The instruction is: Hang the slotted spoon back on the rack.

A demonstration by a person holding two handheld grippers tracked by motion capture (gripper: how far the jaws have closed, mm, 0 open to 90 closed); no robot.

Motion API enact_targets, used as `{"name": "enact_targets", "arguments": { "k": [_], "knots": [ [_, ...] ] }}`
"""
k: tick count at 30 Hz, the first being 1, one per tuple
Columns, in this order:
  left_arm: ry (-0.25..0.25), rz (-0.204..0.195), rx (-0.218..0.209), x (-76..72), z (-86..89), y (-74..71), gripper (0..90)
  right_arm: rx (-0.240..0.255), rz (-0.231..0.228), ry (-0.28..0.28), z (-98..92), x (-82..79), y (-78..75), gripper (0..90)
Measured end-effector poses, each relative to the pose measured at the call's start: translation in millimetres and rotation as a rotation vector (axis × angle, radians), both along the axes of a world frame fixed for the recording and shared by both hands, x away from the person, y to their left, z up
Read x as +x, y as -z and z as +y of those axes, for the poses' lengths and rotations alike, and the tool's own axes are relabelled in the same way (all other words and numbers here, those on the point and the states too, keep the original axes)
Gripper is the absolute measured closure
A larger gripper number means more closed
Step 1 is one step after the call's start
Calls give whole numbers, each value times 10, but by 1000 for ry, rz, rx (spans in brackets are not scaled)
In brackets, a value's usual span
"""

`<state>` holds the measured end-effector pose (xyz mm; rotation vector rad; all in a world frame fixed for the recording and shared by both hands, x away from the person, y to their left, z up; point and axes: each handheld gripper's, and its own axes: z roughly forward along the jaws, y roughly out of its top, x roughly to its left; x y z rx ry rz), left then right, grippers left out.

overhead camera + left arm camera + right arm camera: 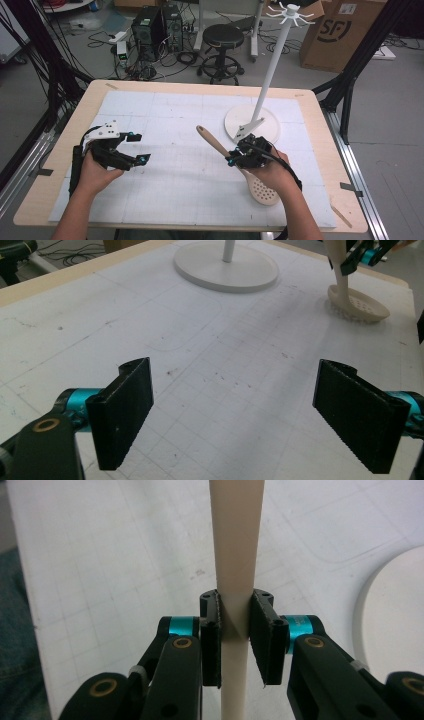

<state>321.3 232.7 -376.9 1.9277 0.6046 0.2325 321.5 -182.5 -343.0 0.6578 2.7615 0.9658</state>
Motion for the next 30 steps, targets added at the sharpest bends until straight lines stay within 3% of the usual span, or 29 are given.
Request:
{"name": "enact_targets", "arguments": {
  "k": [8,14,25,30],
  "knots": [
    [3,0,2,-8,-4,-6,169,101,-19,28,-174,-17,-148,763],
    [-2,-2,1,-12,0,-10,169,135,-33,24,-242,-28,-273,763],
    [3,3,4,-10,-15,2,169,246,-61,37,-448,-11,-613,762],
    [1,-1,3,-10,3,-6,169,253,-82,51,-530,13,-780,762]
  ]
}}
